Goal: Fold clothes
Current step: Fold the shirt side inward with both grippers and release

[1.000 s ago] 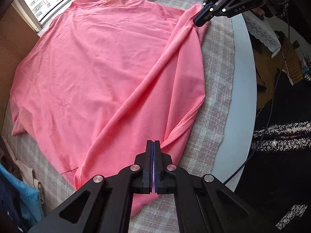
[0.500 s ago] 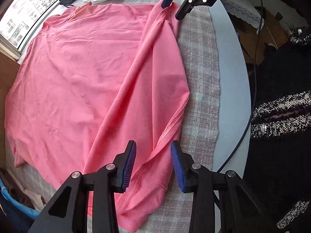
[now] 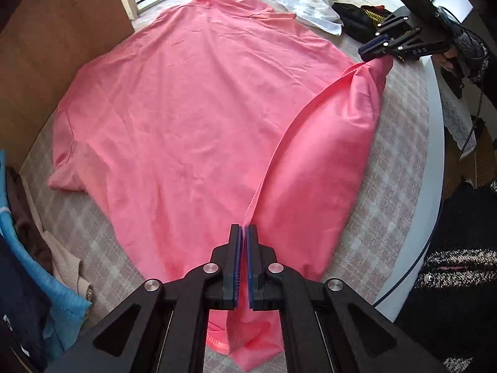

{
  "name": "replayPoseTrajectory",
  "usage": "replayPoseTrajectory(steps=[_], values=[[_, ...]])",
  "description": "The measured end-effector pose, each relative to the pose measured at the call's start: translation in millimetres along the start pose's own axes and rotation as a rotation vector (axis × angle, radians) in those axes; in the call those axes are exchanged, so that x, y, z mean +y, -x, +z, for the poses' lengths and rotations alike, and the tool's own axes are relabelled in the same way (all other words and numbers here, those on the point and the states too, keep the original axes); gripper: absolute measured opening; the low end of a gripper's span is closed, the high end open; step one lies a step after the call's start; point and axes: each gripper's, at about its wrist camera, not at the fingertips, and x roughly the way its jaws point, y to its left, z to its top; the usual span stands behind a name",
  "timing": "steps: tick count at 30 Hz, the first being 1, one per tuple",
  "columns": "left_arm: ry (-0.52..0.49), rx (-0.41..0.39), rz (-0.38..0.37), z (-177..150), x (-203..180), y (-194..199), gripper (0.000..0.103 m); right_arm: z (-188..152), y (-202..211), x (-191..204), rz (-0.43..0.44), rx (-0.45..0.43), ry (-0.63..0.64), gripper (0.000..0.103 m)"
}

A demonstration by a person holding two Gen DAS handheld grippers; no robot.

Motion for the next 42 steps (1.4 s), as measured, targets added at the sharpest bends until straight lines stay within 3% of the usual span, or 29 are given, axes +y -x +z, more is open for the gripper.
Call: replayPoseTrajectory(steps=[2,4,7,10,14,20,22,26,31,32,35,42], values=[[0.027,0.017,0.029,-7.6,7.8,-0.3,0.014,-9.3,2.4,-4.2,0.007,-0.012,-0.007,0.031],[0.046,0.007,0.042,-19.7,12.8,6.6,0.022,-21.0,4.0,-12.5,0.036,-0.020,-0.056,0.038],[0.113,-0.004,0.064,-44.2,26.9,17.2,0.031,-43.7,3.4,-24.1,0.096,-0.015,-0.138,0.038],[0.209,-0.001,0.080,-73.2,46.0,25.4,0.033,-64.2,-7.6,-21.0,0.048,0.064,-0.125,0.038],[0.276,0.019,0.089,-102.6,55.5,17.5,0.035,-65.9,-2.5,-33.2,0.066,0.026,-0.203,0.038],[0.165,0.028,0.038,-88.9,28.5,-0.6,0.035,-44.1,19.5,-25.0,0.044,-0.063,-0.180,0.038],[0.139,0.046,0.030,-88.2,24.1,-6.3,0.035,-39.2,16.2,-21.5,0.027,-0.060,-0.164,0.038],[0.194,0.061,0.021,-86.2,37.4,-15.0,0.035,-37.3,-1.2,-26.6,0.039,-0.026,-0.201,0.038],[0.154,0.059,0.017,-71.6,33.8,-20.0,0.035,-42.6,-5.4,-26.1,0.054,-0.016,-0.215,0.038],[0.137,0.066,0.014,-68.5,31.3,-23.1,0.032,-43.9,-4.0,-26.3,0.058,-0.021,-0.217,0.038],[0.110,0.104,0.020,-62.6,28.3,-36.2,0.003,-48.5,1.2,-27.6,0.070,-0.040,-0.219,0.038],[0.180,0.111,0.014,-62.2,44.2,-30.1,0.000,-59.3,1.9,-37.5,0.118,-0.058,-0.256,0.038]])
